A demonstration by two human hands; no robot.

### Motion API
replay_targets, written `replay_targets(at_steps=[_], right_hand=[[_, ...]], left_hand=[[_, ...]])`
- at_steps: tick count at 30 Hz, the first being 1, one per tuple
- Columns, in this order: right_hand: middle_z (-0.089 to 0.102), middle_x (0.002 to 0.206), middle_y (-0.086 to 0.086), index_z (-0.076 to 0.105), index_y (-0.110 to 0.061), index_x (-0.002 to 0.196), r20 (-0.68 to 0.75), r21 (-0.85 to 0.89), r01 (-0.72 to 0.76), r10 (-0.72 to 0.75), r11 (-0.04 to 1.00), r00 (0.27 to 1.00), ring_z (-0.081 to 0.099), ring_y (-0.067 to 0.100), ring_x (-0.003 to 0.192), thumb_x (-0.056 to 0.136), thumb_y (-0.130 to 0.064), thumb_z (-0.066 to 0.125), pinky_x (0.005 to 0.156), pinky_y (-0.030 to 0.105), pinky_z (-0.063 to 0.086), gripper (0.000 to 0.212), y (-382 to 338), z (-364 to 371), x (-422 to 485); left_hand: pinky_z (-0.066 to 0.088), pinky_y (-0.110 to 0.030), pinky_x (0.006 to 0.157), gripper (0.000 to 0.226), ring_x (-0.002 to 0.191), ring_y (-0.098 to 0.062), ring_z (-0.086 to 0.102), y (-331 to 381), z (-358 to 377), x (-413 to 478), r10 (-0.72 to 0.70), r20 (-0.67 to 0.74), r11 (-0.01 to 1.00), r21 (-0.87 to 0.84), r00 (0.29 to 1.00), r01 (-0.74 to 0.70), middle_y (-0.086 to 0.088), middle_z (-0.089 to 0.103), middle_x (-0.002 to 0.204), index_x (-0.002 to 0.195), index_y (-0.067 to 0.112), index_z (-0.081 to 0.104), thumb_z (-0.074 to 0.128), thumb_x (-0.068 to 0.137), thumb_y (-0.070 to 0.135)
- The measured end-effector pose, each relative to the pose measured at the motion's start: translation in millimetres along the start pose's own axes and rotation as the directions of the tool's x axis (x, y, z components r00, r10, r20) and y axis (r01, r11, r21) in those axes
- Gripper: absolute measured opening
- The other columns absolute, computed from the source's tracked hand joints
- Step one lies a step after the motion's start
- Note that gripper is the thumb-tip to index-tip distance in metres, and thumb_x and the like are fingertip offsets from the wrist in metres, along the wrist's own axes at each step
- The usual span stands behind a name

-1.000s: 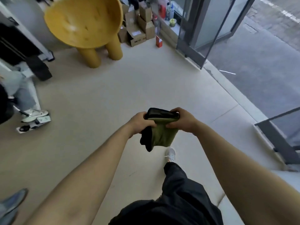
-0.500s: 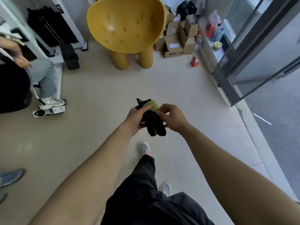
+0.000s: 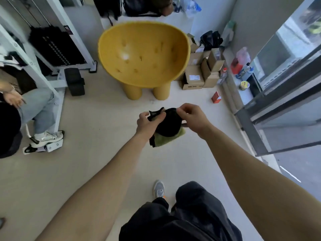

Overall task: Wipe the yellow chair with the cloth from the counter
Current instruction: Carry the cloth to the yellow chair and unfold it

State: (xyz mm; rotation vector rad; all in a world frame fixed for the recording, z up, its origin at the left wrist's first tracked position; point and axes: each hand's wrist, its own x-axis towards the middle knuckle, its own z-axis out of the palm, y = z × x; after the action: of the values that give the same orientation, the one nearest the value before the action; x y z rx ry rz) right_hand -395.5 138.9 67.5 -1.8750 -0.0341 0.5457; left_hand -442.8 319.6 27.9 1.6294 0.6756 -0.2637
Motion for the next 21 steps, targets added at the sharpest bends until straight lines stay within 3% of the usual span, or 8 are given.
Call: replay_targets(at_steps=[1, 3, 6, 10, 13, 16, 18, 21], right_hand=[[0.064, 0.089, 0.008, 0.064, -0.01, 0.088, 0.021, 0.048, -0.015, 0.014, 0.999, 1.0, 0.065, 0.022, 0.087, 0.099, -0.023, 0.059, 0.079, 0.04, 0.061, 0.018, -11.0, -5.1, 19.2], [0.062, 0.087, 0.011, 0.063, -0.008, 0.087, 0.068, 0.042, -0.017, 0.014, 0.999, 0.998, 0.063, 0.021, 0.082, 0.1, -0.025, 0.058, 0.075, 0.037, 0.056, 0.021, -27.9, -13.6, 61.7], [0.057, 0.082, 0.012, 0.059, 0.003, 0.087, 0.112, 0.094, -0.01, 0.0, 0.996, 0.994, 0.056, 0.022, 0.077, 0.101, -0.032, 0.057, 0.069, 0.033, 0.049, 0.038, -48.0, -21.6, 127.2], [0.05, 0.084, 0.011, 0.057, -0.008, 0.09, 0.112, 0.149, -0.027, 0.01, 0.988, 0.994, 0.048, 0.021, 0.077, 0.103, -0.036, 0.051, 0.06, 0.025, 0.045, 0.032, -68.2, -50.3, 215.3], [0.053, 0.089, 0.01, 0.056, 0.012, 0.1, 0.124, 0.092, -0.083, 0.072, 0.992, 0.99, 0.051, 0.022, 0.08, 0.102, -0.043, 0.046, 0.07, 0.035, 0.044, 0.056, -77.6, -82.0, 280.2], [0.06, 0.083, 0.021, 0.059, 0.013, 0.097, 0.129, 0.003, -0.08, 0.079, 0.997, 0.989, 0.055, 0.023, 0.076, 0.095, -0.056, 0.047, 0.073, 0.04, 0.051, 0.07, -96.6, -108.0, 337.1], [0.056, 0.071, 0.015, 0.055, -0.001, 0.08, 0.142, -0.057, -0.036, 0.044, 0.998, 0.989, 0.054, 0.015, 0.069, 0.086, -0.061, 0.062, 0.065, 0.031, 0.049, 0.06, -114.1, -123.6, 371.0], [0.059, 0.069, -0.002, 0.055, -0.009, 0.083, 0.248, -0.233, -0.001, 0.061, 0.972, 0.967, 0.059, 0.008, 0.06, 0.075, -0.029, 0.087, 0.055, 0.016, 0.046, 0.038, -129.5, -143.4, 420.1]], left_hand=[[0.042, -0.037, 0.106, 0.079, 0.13, -0.021, 0.046, 9.0, 1.8, 15.1, 0.076, -0.052, 0.99, 0.125, 0.996, -0.069, -0.002, 0.047, 0.14, 0.138, 0.023, 0.045, 0.072, 0.075, 0.065], [0.04, -0.035, 0.105, 0.065, 0.124, -0.016, 0.047, 33.2, 8.4, 48.3, 0.231, -0.037, 0.954, 0.203, 0.972, -0.219, 0.004, 0.049, 0.137, 0.137, 0.03, 0.05, 0.068, 0.082, 0.059], [0.051, -0.034, 0.086, 0.026, 0.101, -0.017, 0.067, 77.8, 19.7, 101.3, 0.255, 0.108, 0.963, 0.062, 0.961, -0.263, 0.001, 0.072, 0.109, 0.114, 0.021, 0.068, 0.063, 0.096, 0.039], [0.051, -0.024, 0.072, 0.005, 0.082, -0.015, 0.064, 130.5, 26.6, 183.6, 0.29, 0.113, 0.937, 0.17, 0.951, -0.306, 0.004, 0.069, 0.086, 0.09, 0.024, 0.069, 0.068, 0.094, 0.027], [0.044, -0.026, 0.066, 0.024, 0.079, -0.013, 0.057, 174.5, 32.8, 238.4, 0.33, 0.079, 0.859, 0.387, 0.941, -0.334, 0.007, 0.061, 0.084, 0.071, 0.034, 0.056, 0.069, 0.09, 0.037], [0.036, -0.033, 0.061, 0.037, 0.068, -0.016, 0.049, 218.5, 37.5, 286.5, 0.341, 0.087, 0.786, 0.519, 0.936, -0.335, 0.007, 0.052, 0.073, 0.07, 0.026, 0.045, 0.064, 0.088, 0.052], [0.032, -0.036, 0.057, 0.043, 0.062, -0.02, 0.044, 248.1, 42.0, 314.4, 0.338, 0.054, 0.763, 0.568, 0.94, -0.307, 0.006, 0.048, 0.066, 0.073, 0.024, 0.04, 0.064, 0.085, 0.057], [0.035, -0.034, 0.054, 0.039, 0.063, -0.017, 0.048, 286.6, 42.3, 355.0, 0.336, -0.017, 0.774, 0.575, 0.942, -0.266, 0.005, 0.053, 0.072, 0.078, 0.028, 0.04, 0.066, 0.083, 0.057]])
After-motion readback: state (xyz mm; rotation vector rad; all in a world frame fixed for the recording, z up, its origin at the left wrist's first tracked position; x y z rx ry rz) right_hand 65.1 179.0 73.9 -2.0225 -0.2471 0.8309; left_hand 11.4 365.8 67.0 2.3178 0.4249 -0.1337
